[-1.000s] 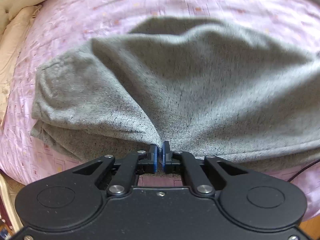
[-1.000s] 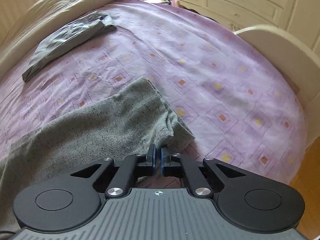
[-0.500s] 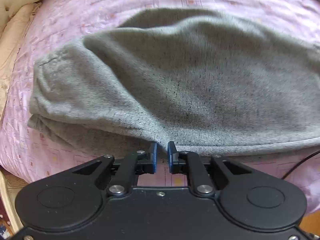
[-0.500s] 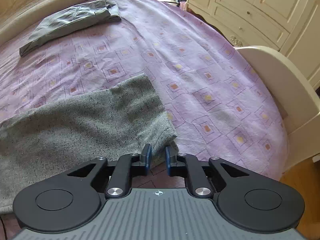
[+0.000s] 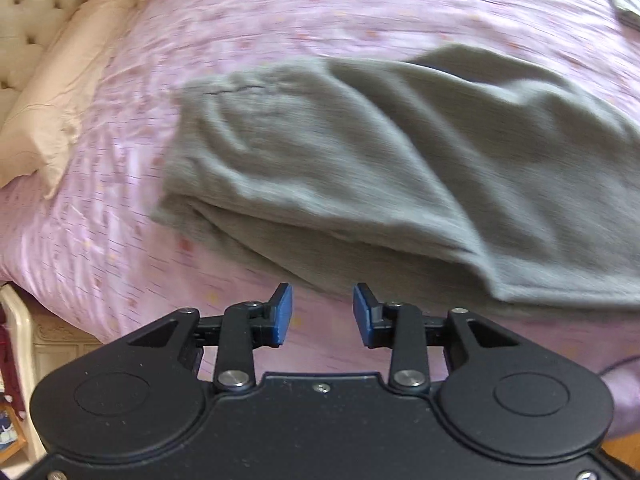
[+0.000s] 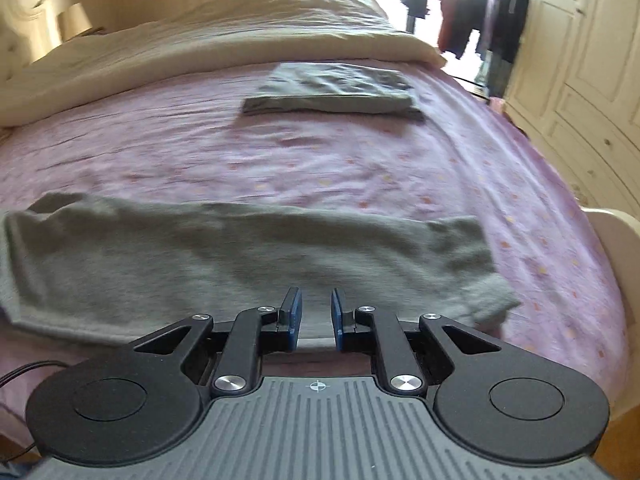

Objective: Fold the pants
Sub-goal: 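Open both grippers and release the folded trousers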

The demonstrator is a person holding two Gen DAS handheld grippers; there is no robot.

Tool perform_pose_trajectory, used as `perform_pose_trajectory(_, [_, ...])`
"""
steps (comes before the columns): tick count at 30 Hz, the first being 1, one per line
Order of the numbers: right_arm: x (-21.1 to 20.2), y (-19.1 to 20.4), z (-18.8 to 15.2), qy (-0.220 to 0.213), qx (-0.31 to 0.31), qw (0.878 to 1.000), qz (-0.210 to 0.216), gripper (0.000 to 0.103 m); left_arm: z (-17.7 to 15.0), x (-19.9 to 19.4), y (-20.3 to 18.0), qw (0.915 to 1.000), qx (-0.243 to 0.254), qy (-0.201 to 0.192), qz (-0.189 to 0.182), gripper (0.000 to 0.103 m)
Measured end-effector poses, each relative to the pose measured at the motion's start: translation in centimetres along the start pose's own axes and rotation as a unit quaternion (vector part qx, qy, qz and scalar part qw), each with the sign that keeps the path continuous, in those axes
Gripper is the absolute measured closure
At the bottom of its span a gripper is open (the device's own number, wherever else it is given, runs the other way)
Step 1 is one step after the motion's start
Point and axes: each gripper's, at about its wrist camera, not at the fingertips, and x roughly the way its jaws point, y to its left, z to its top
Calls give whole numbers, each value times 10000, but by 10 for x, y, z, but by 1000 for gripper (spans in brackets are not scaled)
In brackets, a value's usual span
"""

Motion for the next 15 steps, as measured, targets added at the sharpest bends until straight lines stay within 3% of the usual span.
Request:
perform_pose_trajectory(6, [4, 113, 12, 273, -254, 9932, 1105, 87, 31, 27, 56, 9999, 10, -39, -111, 58])
perform_pose_trajectory(10, [10, 193, 18, 509, -434, 9822, 1755, 86, 45, 42, 77, 9989, 454, -111, -88, 58])
perform_pose_trajectory(15, [29, 295, 21, 552, -1405, 9715, 1827, 77, 54, 58, 91, 9920, 1224, -125, -265, 58])
